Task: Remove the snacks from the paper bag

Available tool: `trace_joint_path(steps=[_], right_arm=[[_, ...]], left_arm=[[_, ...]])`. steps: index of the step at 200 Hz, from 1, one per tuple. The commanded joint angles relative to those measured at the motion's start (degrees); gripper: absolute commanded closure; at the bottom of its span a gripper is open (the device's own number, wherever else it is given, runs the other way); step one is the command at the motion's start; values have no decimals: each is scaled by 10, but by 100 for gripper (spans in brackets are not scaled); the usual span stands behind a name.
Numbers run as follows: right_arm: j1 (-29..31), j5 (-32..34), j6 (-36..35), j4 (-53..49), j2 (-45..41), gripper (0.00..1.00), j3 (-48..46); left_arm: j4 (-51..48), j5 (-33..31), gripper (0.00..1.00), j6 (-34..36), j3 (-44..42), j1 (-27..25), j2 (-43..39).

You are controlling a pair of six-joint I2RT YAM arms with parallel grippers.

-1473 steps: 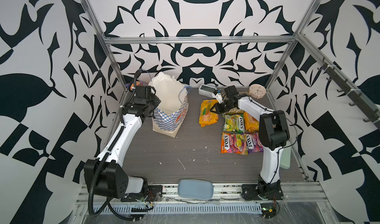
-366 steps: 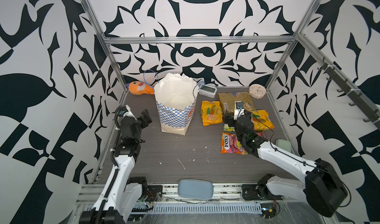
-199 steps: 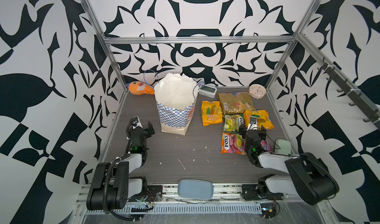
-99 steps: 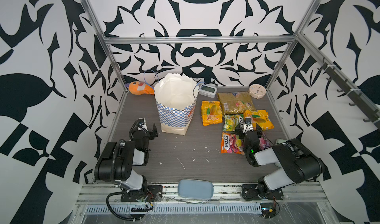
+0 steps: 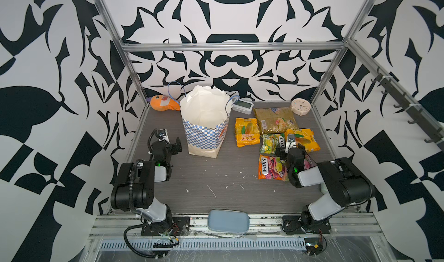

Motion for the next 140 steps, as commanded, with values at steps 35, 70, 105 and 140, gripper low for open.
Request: trace_joint_path(steps=[35, 70, 105, 140], right_arm=[[-35, -44, 42, -51, -18, 0, 20], [-35, -44, 43, -51, -19, 1, 20], [-35, -60, 44, -58, -12, 0, 29], [-37, -93, 25, -65, -16, 1, 30]], left_arm=[[-34, 10, 1, -24, 1, 6, -7], [-35, 10, 1, -23, 2, 6, -8], [-38, 10, 1, -23, 4, 6, -7], [-40, 10, 1, -23, 5, 6, -7]])
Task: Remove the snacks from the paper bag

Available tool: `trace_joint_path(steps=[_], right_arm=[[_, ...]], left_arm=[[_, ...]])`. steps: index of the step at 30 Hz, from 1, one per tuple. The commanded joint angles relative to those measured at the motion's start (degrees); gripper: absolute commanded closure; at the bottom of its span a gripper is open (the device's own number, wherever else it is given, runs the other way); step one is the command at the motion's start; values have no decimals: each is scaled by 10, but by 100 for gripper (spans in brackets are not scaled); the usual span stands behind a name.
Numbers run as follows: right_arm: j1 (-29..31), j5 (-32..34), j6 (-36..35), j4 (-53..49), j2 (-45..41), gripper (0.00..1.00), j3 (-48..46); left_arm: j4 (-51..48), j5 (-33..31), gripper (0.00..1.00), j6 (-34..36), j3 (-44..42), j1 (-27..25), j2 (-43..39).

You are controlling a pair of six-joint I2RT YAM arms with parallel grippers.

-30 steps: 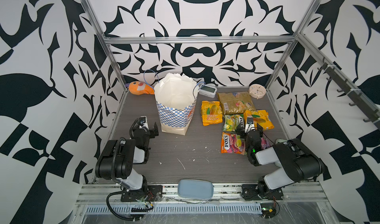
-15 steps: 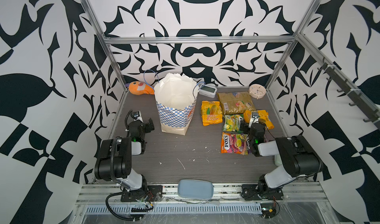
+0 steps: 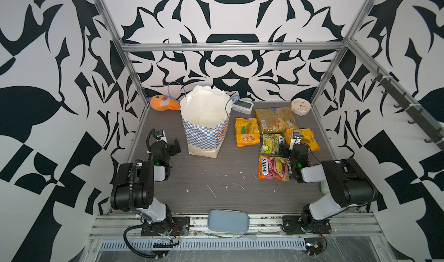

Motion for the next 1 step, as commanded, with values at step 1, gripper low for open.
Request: trace_joint_path(steps=[1], right_arm=[[-1, -27, -9, -7, -8, 1, 14]], left_arm=[[-6, 7, 1, -5, 5, -1, -7]])
